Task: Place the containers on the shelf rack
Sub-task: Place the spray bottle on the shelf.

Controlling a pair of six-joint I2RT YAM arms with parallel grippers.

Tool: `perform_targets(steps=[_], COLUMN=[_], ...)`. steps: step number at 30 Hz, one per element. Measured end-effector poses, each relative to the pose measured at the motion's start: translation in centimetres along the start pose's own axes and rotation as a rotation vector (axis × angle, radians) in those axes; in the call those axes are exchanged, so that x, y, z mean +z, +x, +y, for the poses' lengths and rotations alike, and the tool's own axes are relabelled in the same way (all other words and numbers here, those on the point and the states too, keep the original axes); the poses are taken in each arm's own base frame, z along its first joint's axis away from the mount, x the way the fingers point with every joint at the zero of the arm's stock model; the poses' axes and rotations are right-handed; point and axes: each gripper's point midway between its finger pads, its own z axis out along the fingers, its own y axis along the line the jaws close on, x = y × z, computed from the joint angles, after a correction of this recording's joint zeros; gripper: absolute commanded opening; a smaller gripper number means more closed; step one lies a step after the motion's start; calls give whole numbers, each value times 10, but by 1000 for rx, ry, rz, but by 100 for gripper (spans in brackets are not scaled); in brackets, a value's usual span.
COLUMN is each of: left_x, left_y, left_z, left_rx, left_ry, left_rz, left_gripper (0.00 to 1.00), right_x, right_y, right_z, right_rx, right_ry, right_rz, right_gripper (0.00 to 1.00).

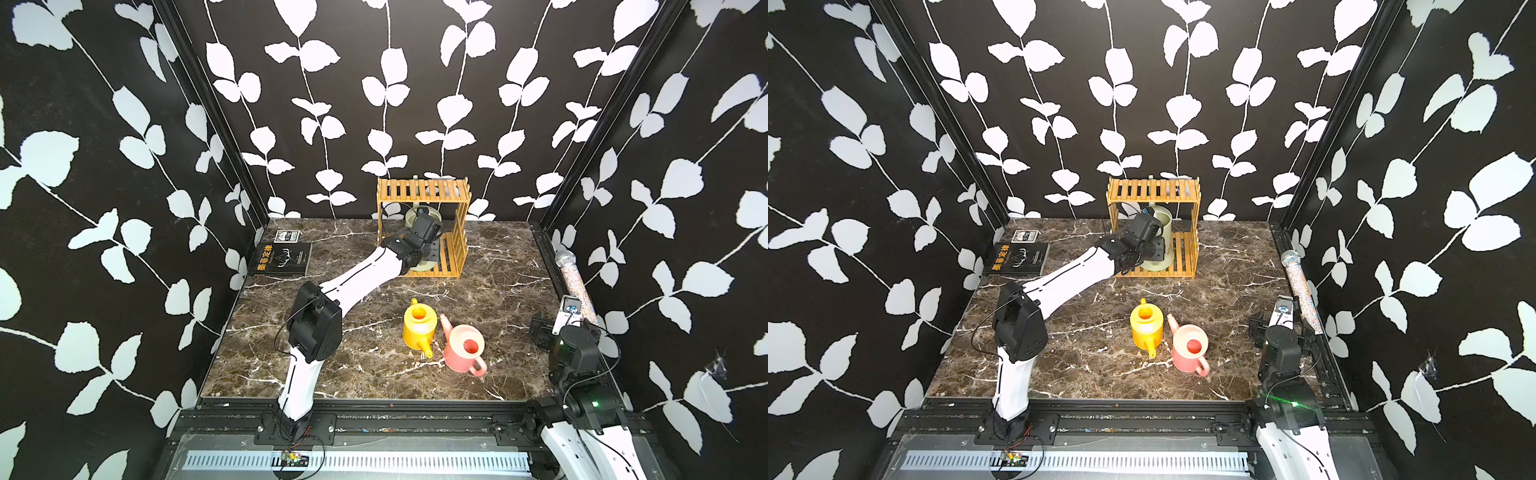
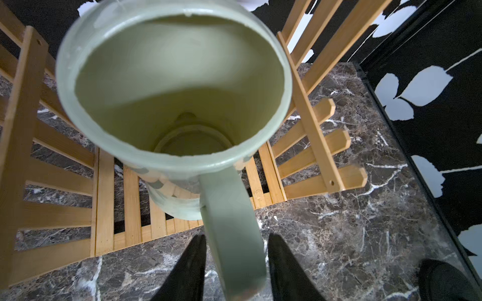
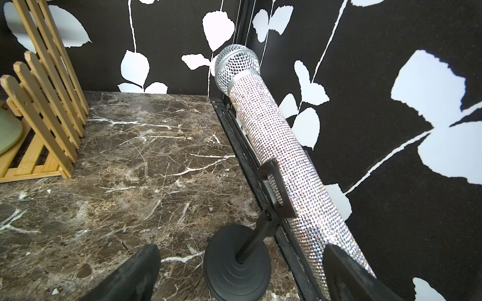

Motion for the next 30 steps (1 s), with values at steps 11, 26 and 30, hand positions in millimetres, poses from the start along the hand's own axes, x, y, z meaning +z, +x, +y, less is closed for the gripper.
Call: perform_targets(steps=[11,26,30], left_x=[-12,-12,-12], left_y=[-7,-13,-13], left_z=[1,3,3], left_rx=[32,75,77], left_ry=[3,-14,-16], left_rz=[-21,-49,-50], left_gripper=[47,35,33], right_x=[0,2,2], right_y=[0,5,5], right_z=[1,2,2], right_rx=[0,-6,-5], right_ry=[-3,-5,-5], right_rz=[1,9,8], right_gripper=[99,99,99])
